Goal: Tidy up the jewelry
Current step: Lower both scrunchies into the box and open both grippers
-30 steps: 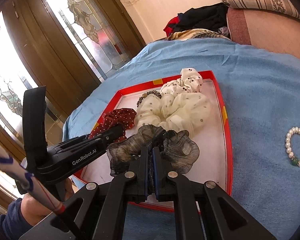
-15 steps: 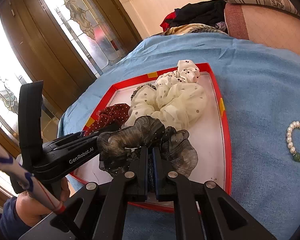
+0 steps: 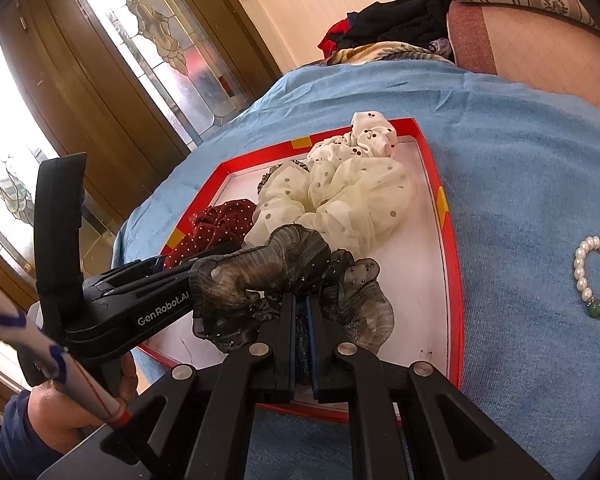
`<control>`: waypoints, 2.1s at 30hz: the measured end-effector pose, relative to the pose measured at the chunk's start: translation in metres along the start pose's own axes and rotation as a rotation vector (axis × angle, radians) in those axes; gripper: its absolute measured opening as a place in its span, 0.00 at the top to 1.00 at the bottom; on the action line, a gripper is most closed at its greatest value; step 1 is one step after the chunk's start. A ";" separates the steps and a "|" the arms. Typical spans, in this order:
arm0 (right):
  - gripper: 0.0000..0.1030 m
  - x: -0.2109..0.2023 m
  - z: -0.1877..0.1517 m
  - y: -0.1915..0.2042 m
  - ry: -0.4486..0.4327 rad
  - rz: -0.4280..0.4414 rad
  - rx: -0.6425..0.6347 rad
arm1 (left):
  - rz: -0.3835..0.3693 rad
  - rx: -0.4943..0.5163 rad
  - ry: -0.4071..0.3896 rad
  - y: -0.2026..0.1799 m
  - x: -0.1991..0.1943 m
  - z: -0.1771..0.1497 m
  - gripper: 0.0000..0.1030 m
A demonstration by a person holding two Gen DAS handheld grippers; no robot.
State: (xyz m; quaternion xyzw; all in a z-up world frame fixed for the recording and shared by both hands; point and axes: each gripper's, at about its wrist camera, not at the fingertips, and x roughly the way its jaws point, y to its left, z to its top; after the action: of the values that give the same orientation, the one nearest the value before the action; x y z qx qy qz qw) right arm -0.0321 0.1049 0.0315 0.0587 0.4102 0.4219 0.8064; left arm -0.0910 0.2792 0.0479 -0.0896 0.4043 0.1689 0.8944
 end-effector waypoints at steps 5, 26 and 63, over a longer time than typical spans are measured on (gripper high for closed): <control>0.93 -0.001 0.000 -0.001 0.002 -0.001 0.001 | 0.004 0.006 -0.004 -0.001 -0.001 0.000 0.65; 0.93 0.001 -0.002 -0.002 0.011 -0.003 0.010 | 0.022 0.017 -0.019 -0.001 -0.003 0.001 0.52; 0.75 -0.034 0.015 -0.012 -0.067 0.014 0.057 | 0.062 0.044 -0.129 -0.010 -0.025 0.003 0.29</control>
State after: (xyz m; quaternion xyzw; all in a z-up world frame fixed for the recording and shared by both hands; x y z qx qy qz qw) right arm -0.0245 0.0766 0.0568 0.0985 0.3945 0.4133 0.8148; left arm -0.1000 0.2649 0.0689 -0.0462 0.3519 0.1931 0.9147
